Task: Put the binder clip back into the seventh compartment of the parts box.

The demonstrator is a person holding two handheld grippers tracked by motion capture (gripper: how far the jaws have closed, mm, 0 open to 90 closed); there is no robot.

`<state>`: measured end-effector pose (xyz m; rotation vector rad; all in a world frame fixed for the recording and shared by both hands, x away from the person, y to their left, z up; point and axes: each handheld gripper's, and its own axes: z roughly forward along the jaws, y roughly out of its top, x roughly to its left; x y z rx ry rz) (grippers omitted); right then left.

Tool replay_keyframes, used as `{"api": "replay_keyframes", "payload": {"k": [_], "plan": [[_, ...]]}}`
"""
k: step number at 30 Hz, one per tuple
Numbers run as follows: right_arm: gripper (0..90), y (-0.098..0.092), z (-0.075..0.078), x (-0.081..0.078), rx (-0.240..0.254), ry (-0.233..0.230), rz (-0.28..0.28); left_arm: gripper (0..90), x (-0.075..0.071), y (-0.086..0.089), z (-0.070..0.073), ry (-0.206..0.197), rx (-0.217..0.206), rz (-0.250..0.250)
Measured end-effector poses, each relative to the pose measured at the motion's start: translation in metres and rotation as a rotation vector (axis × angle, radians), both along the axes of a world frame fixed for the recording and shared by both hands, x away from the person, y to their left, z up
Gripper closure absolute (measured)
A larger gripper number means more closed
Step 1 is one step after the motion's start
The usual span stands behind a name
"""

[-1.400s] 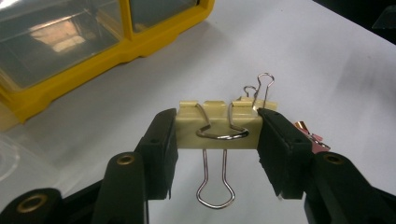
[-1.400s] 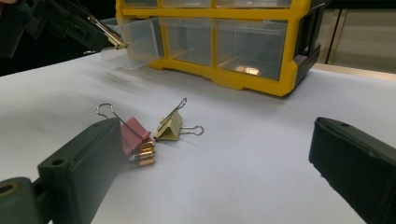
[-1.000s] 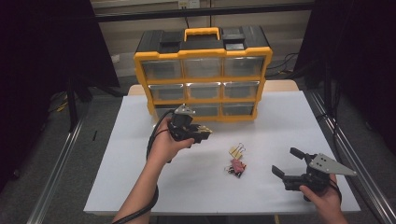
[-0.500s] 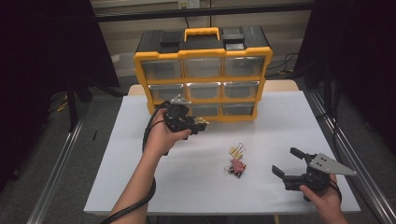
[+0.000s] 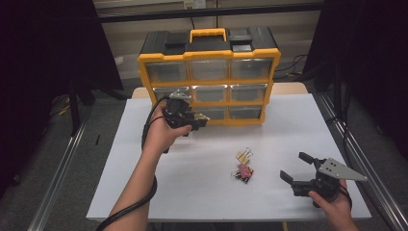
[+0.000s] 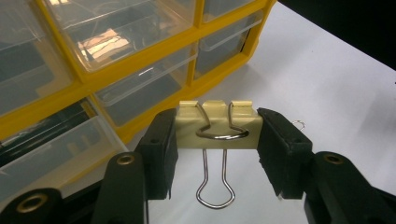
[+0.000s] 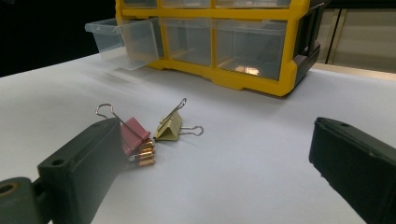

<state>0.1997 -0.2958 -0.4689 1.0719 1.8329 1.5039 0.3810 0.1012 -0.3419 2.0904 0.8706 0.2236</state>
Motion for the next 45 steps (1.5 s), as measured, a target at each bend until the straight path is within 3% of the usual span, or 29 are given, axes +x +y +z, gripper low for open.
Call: {"api": "replay_keyframes", "payload": {"k": [2,3,5,6,7,9,10,13,15,16,17,19,20,25,26,27,33,37,40,45], "plan": [[2.6,0.000,0.000,0.000,0.000,0.001,0.000,50.1,0.002,0.003,0.003,0.009,0.034,-0.006],[2.6,0.000,0.000,0.000,0.000,0.000,-0.001,50.1,0.002,0.002,0.002,0.005,-0.002,0.019],[2.6,0.000,0.000,0.000,0.000,0.000,0.001,50.1,0.004,0.006,0.004,0.006,0.022,0.005],[2.6,0.000,0.000,0.000,0.000,0.000,0.000,50.1,0.005,0.006,0.004,0.006,-0.001,0.020],[2.6,0.000,0.000,0.000,0.000,-0.001,-0.001,50.1,0.006,0.008,0.006,0.003,0.028,0.013],[2.6,0.000,0.000,0.000,0.001,0.000,-0.001,50.1,0.007,0.008,0.007,0.007,0.014,0.024],[2.6,0.000,0.000,0.000,0.000,0.000,-0.001,50.1,0.008,0.010,0.009,0.007,0.037,0.018],[2.6,0.000,0.000,0.000,0.000,0.000,0.000,50.1,0.010,0.010,0.010,0.009,-0.007,0.054],[2.6,0.000,0.000,0.000,0.000,0.001,0.000,50.1,0.011,0.012,0.012,0.010,-0.004,0.066],[2.6,0.000,0.000,0.000,-0.002,-0.003,0.000,50.1,0.013,0.015,0.013,0.009,0.020,0.049],[2.6,0.000,0.000,0.000,-0.002,-0.004,-0.001,50.1,0.013,0.014,0.013,0.012,-0.008,0.072],[2.6,0.000,0.000,0.000,-0.002,-0.004,-0.002,50.1,0.015,0.018,0.015,0.008,0.023,0.066],[2.6,0.000,0.000,0.000,-0.001,-0.003,-0.001,50.1,0.016,0.018,0.015,0.014,-0.002,0.080],[2.6,0.000,0.000,0.000,-0.003,-0.006,-0.002,50.1,0.019,0.023,0.016,0.015,0.016,0.096],[2.6,0.000,0.000,0.001,-0.003,-0.004,-0.001,50.1,0.019,0.023,0.016,0.017,0.000,0.108],[2.6,0.000,0.000,0.001,-0.002,-0.004,-0.001,50.1,0.020,0.026,0.017,0.017,0.035,0.093],[2.6,0.000,0.000,0.000,-0.001,-0.003,-0.001,50.1,0.024,0.030,0.016,0.014,0.025,0.111],[2.6,0.000,0.000,0.001,-0.003,-0.003,0.000,50.1,0.027,0.035,0.016,0.015,0.050,0.122],[2.6,0.000,0.000,0.001,-0.002,-0.003,0.000,50.1,0.029,0.037,0.014,0.017,0.026,0.151],[2.6,0.000,0.000,0.000,0.002,0.002,0.001,50.1,0.032,0.040,0.013,0.018,0.033,0.171]]}}
